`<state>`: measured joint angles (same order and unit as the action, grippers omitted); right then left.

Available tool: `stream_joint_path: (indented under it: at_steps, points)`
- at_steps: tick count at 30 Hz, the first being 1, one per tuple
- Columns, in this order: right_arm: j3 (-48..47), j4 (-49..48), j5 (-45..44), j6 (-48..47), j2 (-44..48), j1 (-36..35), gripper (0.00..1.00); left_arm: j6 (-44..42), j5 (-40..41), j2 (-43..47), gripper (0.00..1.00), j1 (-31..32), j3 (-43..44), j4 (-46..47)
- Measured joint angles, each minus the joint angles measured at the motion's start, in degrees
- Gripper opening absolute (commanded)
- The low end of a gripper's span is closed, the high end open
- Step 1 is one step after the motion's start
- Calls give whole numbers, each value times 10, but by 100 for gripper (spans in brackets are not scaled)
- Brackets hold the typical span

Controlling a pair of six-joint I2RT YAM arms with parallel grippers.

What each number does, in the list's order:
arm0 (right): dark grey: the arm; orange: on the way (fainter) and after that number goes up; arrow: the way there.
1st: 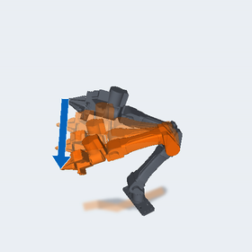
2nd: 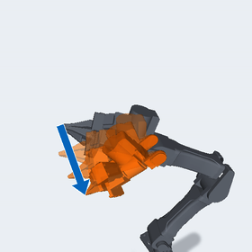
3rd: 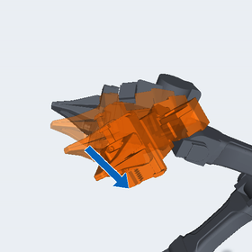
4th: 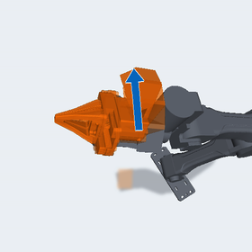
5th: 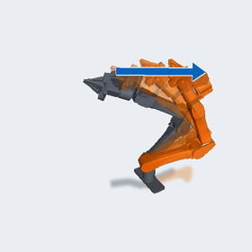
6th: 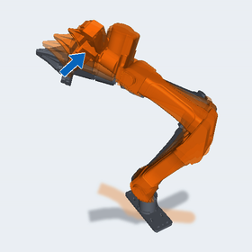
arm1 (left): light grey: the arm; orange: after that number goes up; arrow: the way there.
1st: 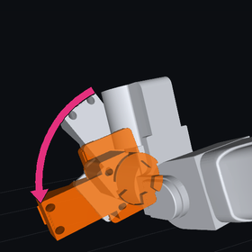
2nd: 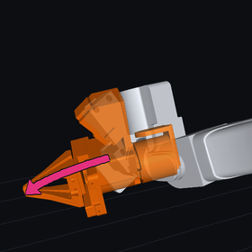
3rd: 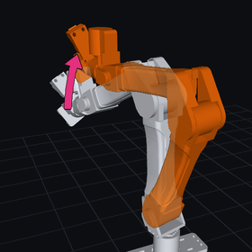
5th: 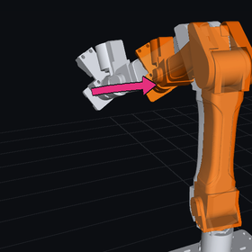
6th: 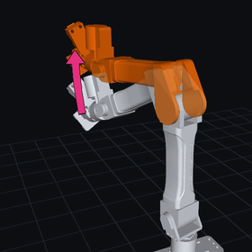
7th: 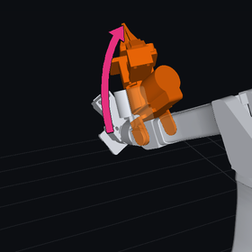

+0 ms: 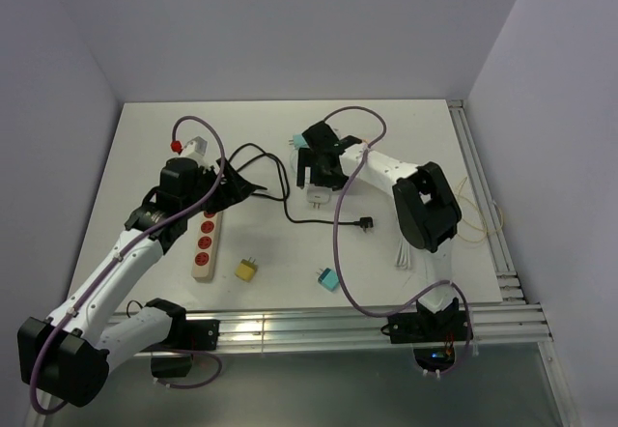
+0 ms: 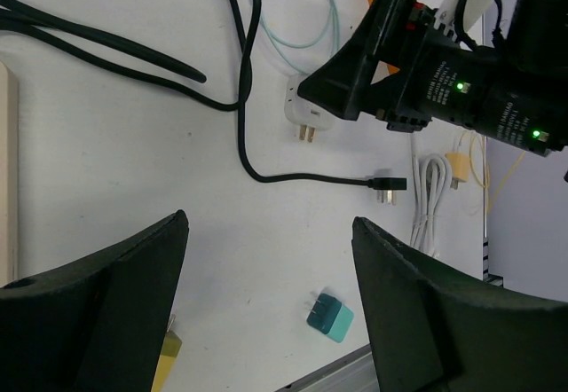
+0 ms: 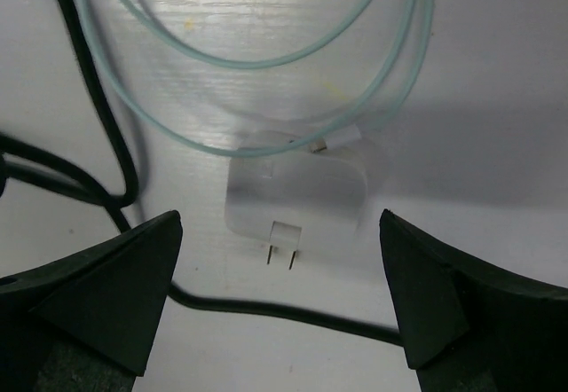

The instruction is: Insert the plug

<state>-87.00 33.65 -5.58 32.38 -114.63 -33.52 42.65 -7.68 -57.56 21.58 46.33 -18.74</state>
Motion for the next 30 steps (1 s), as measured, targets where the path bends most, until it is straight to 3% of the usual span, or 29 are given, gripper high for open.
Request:
stream_joint_path:
  at_steps: [10, 21, 23, 26, 30]
  points:
    - [-12, 11, -16, 2, -49, 0, 86, 0, 0, 1, 80, 0, 0, 0]
    - [-7, -7, -11, 6, -52, 0, 37, 0, -2, 0, 73, 3, 3, -1]
    - [21, -24, -4, 7, -34, 0, 33, 0, -5, -5, 71, 8, 7, -1]
    - [82, -46, 13, 13, 10, 0, 18, 0, -11, -22, 66, 20, 17, 0]
    - [180, -66, 43, 40, 106, -1, 18, 0, -14, -42, 64, 44, 22, 7]
